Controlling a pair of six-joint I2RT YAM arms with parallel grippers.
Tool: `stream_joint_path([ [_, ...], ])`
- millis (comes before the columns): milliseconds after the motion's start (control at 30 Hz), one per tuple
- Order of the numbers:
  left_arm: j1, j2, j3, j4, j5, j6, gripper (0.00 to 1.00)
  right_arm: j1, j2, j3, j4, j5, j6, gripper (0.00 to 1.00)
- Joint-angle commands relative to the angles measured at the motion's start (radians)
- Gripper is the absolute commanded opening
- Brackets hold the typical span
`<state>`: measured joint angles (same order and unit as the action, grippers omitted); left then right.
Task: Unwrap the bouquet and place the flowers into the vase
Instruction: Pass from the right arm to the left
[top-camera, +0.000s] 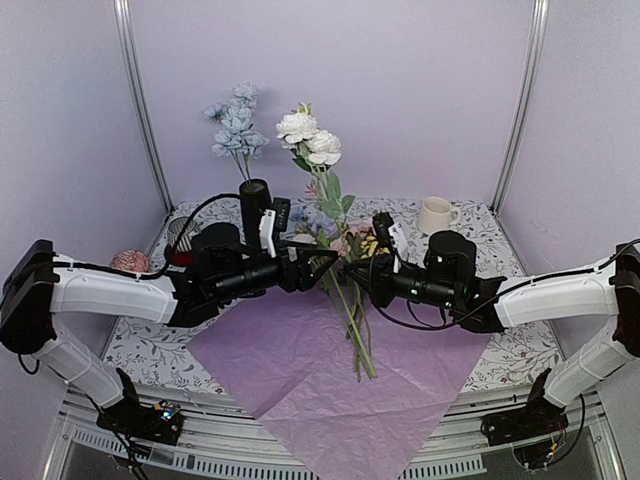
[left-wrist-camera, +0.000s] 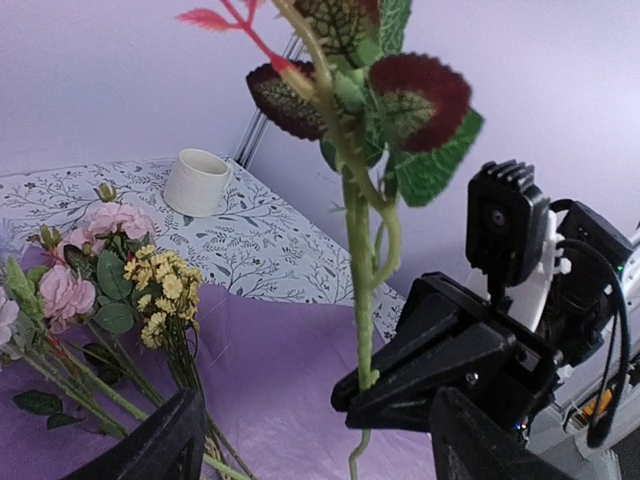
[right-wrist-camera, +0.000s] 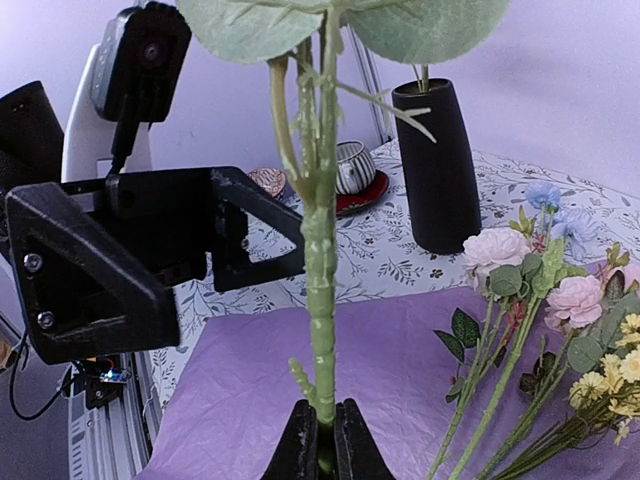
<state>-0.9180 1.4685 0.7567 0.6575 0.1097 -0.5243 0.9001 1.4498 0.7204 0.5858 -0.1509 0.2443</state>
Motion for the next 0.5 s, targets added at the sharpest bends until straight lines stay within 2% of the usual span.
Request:
stream_joint_path([
  [0, -0.019, 0.061, 0.068, 0.051, -0.004, -0.006, 0.76, -0.005, 0.032, -0.004, 0.06, -0.077, -0.013, 0.06],
  [167, -0.028, 0.1, 0.112, 0.057, 0.013, 0.004, 0.59, -0.004, 0.047, 0.002, 0.065, -0.101, -0.006, 0.06],
  [333, -0.029, 0.115, 0.132, 0.046, 0.024, 0.01, 0.37, -0.003, 0.051, 0.003, 0.064, -0.107, -0.005, 0.06],
  [400, -0.028, 0.115, 0.136, 0.04, 0.033, 0.013, 0.27, -0.004, 0.052, 0.002, 0.065, -0.107, -0.007, 0.09],
  [467, -0.029, 0.108, 0.136, 0.03, 0.035, 0.018, 0.16, -0.003, 0.054, 0.006, 0.062, -0.107, -0.009, 0.16],
])
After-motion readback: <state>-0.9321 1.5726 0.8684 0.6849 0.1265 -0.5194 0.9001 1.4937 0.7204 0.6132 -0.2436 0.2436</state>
